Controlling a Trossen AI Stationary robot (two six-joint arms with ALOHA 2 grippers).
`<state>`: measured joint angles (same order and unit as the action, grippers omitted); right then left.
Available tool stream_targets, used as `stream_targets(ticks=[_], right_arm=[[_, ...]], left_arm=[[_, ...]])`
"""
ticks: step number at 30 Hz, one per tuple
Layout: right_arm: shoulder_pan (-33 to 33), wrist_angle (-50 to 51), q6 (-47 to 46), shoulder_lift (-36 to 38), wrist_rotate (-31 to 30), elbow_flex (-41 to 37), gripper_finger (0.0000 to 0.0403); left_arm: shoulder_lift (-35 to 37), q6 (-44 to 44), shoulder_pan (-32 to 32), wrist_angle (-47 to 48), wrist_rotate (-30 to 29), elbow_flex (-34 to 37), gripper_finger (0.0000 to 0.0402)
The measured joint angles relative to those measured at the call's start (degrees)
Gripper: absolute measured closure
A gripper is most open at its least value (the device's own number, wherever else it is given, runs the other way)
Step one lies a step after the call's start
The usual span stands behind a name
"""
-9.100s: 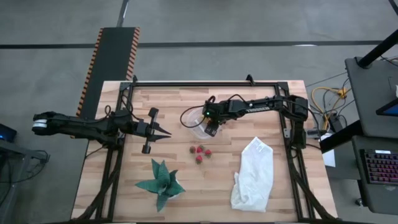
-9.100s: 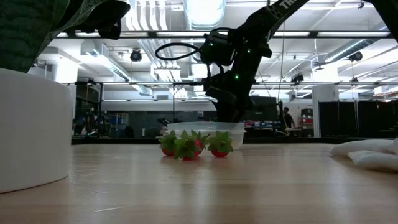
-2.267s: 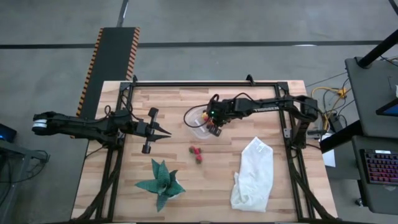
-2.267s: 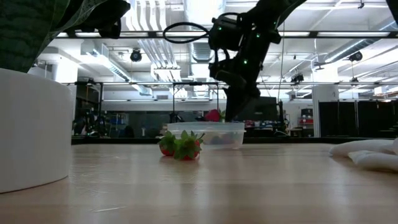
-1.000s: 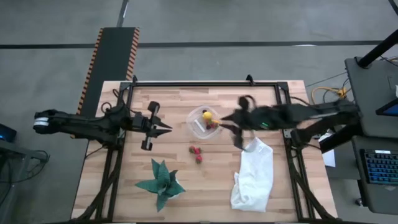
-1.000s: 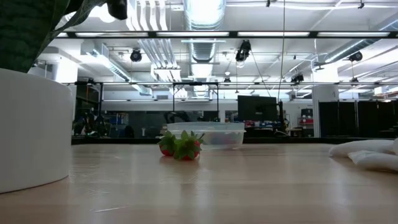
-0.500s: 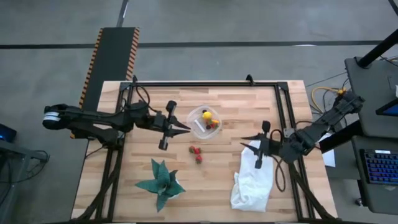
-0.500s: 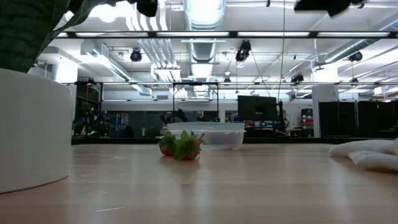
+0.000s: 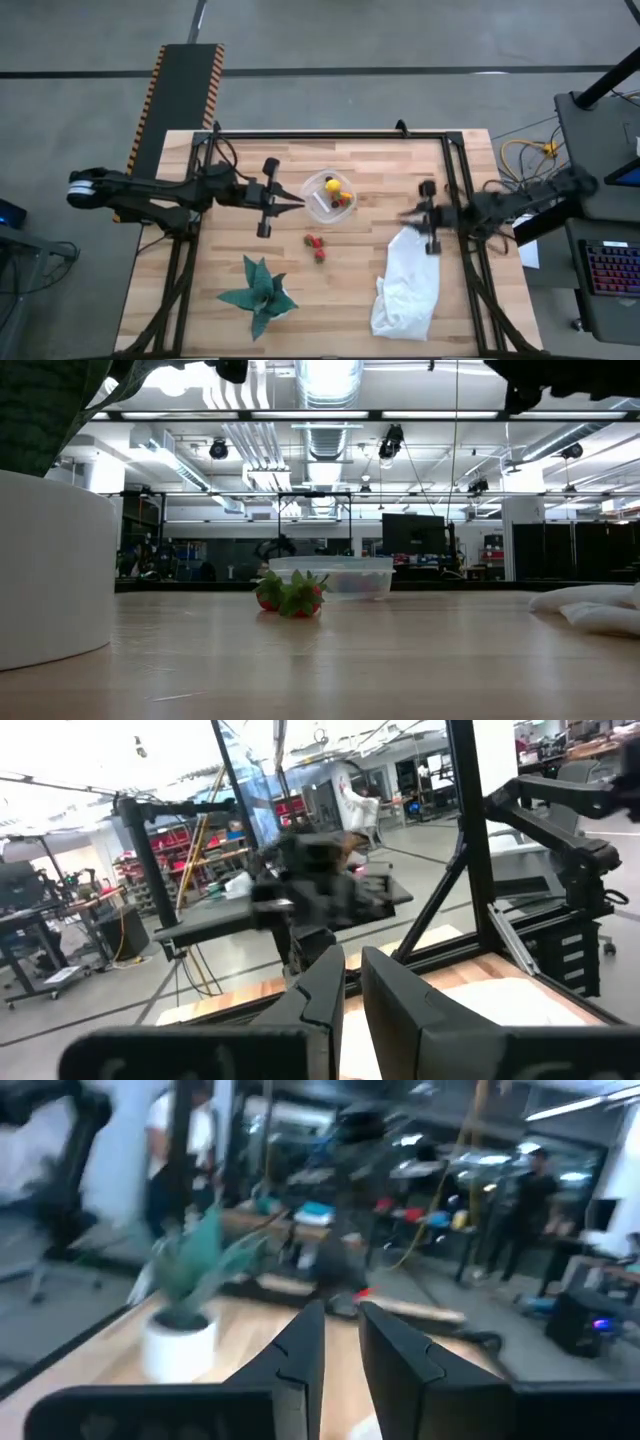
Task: Pick and placing Produce into tupperware
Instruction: Put the strawberry into the bin
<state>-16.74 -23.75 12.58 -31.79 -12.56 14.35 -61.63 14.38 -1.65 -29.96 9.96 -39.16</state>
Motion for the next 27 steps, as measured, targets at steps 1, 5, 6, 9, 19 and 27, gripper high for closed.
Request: stream_targets(ticks=[1,5,6,9,19,27], right_arm=[[3.0,2.2,-0.8,2.3,3.1,0.0,0.0344],[14.1,15.7,-7.7,9.4,10.0,0.6,0.0344],[15.8,16.6,-8.9,10.2,11.5,0.5,0.0344],[17.9,16.3,-10.5,12.7,16.1,-1.0,0.0344],[17.9,7.0,-11.3,15.9,10.8,-10.5,0.0344],[17.9,3.7,-9.7,15.6,9.4,-12.0,0.0344]], left_arm=[[-0.2,0.0,0.0,0.0,0.0,0.1,0.0377],[-1.7,-0.1,0.0,0.1,0.0,0.2,0.0377],[-2.0,-0.1,0.0,0.1,0.0,0.2,0.0377],[-2.9,-0.1,-0.1,0.1,0.0,0.2,0.0377],[-4.7,0.0,-0.5,0.4,-3.0,0.2,0.0377],[-6.6,2.7,-1.7,11.0,-4.1,-2.3,0.0377]])
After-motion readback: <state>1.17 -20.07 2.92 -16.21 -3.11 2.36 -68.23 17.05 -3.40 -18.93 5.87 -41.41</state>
